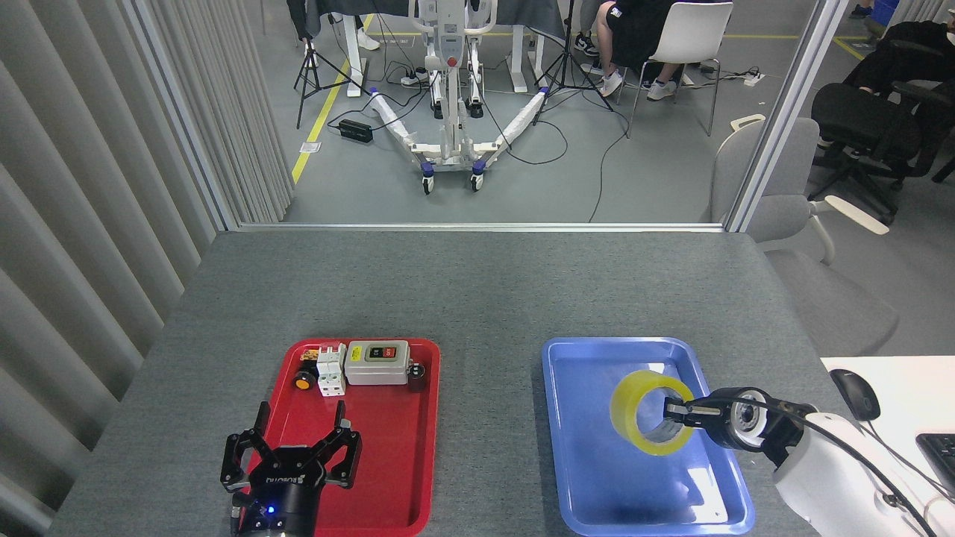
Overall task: Place and move tape with both arms
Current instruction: 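Lower the tape roll into the blue tray with the right gripper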
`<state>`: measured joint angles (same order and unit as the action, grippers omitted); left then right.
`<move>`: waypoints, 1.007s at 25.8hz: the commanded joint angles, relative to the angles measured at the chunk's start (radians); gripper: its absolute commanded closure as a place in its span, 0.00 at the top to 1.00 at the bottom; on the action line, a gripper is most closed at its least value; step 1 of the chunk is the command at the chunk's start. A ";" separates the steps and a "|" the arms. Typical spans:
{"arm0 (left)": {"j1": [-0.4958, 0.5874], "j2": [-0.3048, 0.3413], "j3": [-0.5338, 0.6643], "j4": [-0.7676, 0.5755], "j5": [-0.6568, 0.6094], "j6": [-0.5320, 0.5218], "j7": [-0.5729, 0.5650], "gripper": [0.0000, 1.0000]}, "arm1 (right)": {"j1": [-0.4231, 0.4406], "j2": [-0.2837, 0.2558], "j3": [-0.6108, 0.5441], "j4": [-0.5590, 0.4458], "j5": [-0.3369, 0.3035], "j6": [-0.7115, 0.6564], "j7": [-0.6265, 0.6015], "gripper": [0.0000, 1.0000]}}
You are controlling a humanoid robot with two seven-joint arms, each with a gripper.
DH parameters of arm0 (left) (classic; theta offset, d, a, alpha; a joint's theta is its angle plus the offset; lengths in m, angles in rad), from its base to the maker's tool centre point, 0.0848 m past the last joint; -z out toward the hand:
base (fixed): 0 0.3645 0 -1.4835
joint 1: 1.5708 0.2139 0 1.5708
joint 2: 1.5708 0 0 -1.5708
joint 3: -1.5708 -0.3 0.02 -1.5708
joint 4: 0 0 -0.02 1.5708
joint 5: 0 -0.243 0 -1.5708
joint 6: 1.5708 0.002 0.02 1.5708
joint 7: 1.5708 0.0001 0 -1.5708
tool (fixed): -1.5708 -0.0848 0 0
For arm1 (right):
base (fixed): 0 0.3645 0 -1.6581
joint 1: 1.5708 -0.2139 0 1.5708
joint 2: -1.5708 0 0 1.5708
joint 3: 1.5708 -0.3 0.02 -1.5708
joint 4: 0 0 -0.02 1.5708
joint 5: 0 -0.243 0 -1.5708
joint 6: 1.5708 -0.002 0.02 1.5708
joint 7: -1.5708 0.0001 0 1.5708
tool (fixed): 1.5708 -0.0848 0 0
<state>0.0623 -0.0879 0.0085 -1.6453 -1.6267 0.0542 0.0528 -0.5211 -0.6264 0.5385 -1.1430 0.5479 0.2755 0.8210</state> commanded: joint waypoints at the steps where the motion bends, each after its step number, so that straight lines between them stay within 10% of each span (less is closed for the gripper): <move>1: 0.010 0.013 -0.015 0.005 0.136 -0.037 0.015 1.00 | -0.091 0.011 0.097 0.123 -0.042 0.030 0.007 0.32; 26: -0.010 0.014 -0.019 0.007 0.137 -0.053 0.022 1.00 | -0.151 0.106 0.086 0.258 -0.040 0.019 -0.002 0.46</move>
<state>0.0559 -0.0727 -0.0105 -1.6399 -1.4909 0.0001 0.0769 -0.6719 -0.5311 0.6281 -0.8851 0.5019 0.2967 0.8191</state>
